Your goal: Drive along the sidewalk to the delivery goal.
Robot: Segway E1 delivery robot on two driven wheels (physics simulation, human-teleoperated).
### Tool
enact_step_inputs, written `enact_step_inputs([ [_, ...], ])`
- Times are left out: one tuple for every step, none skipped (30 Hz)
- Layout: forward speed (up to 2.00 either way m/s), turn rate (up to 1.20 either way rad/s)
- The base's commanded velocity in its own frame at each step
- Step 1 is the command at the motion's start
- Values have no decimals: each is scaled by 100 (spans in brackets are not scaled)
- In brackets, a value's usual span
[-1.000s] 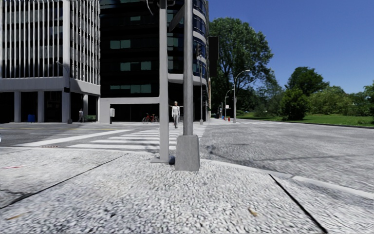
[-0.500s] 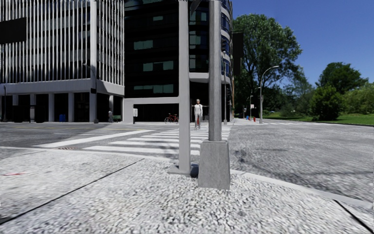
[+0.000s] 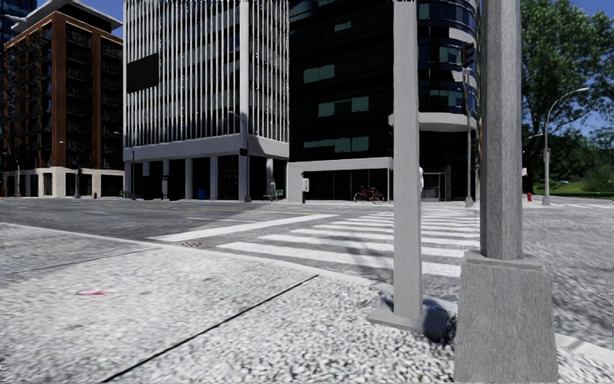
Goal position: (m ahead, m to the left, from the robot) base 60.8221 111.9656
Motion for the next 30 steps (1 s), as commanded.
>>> enact_step_inputs([
  [152, 67],
  [153, 67],
  [153, 67],
  [153, 67],
  [153, 67],
  [153, 67],
  [153, 67],
  [153, 67],
  [153, 67],
  [154, 67],
  [154, 67],
  [154, 67],
  [154, 67],
  [154, 67],
  [154, 67],
  [154, 67],
  [154, 67],
  [154, 67],
  [154, 67],
  [154, 67],
  [154, 67],
  [154, 67],
  [154, 67],
  [154, 67],
  [154, 67],
  [155, 67],
  [155, 67],
  [155, 67],
  [155, 67],
  [155, 67],
])
